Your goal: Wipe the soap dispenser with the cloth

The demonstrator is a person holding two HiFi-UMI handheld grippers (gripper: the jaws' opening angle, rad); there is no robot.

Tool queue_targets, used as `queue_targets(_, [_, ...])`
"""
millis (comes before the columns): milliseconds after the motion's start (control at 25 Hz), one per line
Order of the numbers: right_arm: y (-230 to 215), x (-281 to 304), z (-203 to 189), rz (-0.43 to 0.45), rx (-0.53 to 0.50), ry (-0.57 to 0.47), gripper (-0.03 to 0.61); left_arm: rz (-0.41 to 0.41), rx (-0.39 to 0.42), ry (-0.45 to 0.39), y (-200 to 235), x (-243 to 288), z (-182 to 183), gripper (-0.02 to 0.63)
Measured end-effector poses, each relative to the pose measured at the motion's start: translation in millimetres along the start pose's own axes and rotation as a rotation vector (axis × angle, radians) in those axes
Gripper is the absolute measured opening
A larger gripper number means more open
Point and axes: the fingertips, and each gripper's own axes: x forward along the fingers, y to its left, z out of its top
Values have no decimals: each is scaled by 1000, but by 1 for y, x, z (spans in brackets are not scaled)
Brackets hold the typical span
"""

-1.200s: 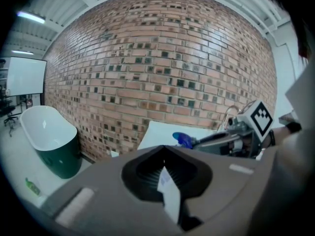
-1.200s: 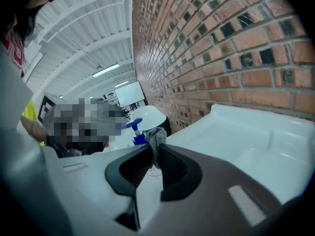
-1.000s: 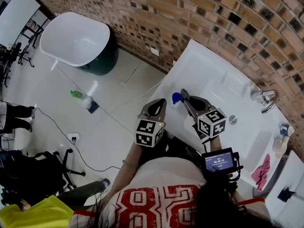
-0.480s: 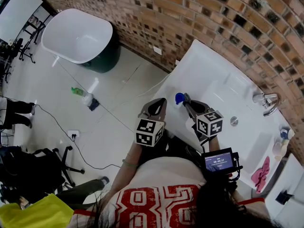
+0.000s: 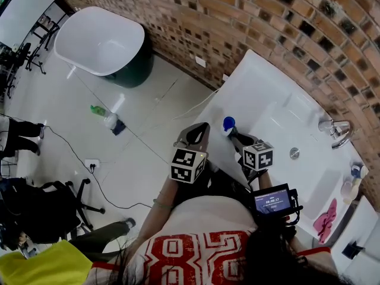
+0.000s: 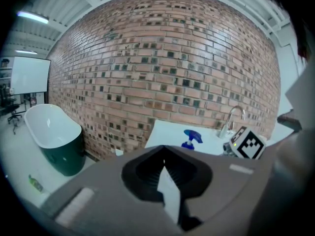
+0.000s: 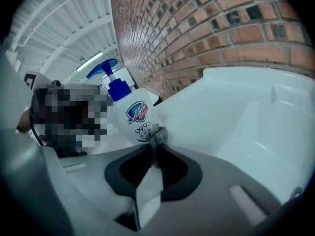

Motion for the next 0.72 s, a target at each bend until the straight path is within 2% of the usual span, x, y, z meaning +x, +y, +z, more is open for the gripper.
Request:
queue_targets(160, [-3,-10,19,7,-16,-44,48,2,-6,1,2,-1,-1,5])
queue_targets(320, [3,-34,75,18,-63,-179,48,-1,-6,2,2,-2,-1,5])
queue_targets(480, [15,-50,116,44,-138,-262,48,-5,-7,0,1,-2,-2,5])
queue_targets(720, [23,-44,117,61,-168,-245,48,-2,-10,-6,3,-2,1,5])
